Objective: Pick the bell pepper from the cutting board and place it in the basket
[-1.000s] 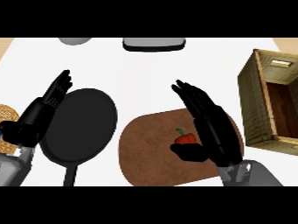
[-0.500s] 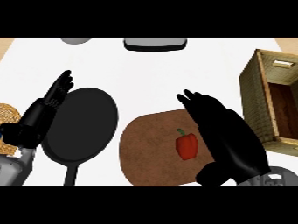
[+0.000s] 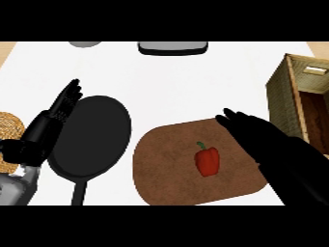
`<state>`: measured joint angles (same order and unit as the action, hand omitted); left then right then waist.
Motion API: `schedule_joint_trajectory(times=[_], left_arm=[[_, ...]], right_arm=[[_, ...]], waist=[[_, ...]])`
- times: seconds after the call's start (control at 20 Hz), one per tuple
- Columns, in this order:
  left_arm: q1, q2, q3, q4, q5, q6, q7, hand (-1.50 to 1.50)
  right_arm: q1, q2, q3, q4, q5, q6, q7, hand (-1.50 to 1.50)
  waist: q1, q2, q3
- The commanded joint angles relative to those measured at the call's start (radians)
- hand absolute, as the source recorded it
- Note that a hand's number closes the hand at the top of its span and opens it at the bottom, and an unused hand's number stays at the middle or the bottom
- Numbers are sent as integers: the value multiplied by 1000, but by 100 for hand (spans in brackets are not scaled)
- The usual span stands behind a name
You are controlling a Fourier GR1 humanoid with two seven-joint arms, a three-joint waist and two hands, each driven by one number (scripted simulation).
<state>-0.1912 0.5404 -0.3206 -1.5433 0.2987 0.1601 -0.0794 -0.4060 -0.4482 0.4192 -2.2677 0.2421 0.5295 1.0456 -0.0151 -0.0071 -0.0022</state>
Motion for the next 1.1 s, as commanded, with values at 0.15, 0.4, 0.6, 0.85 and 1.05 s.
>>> schedule_joint_trajectory(times=[0.15, 0.4, 0.6, 0.85, 1.05], left_arm=[[13, -1, 33, -19, -25, -45, 5, 0], [7, -78, 30, 51, -67, -55, -29, 0], [-6, -70, 77, 12, -81, -88, 1, 0], [-20, -83, 105, -55, -102, -104, 107, 0], [-75, -123, 134, 26, -132, -122, 100, 0]], right_arm=[[59, -9, -9, -33, 30, 24, 109, -150], [164, 22, -3, 53, 173, -33, -98, -150], [196, 99, 31, 101, 298, -94, -169, -150], [272, 111, 85, 216, 455, -179, -339, -150], [292, 145, 99, 293, 543, -256, -405, -150]], waist=[[13, 5, 2], [11, 8, 3], [14, 7, 2], [16, 6, 3], [11, 7, 2]])
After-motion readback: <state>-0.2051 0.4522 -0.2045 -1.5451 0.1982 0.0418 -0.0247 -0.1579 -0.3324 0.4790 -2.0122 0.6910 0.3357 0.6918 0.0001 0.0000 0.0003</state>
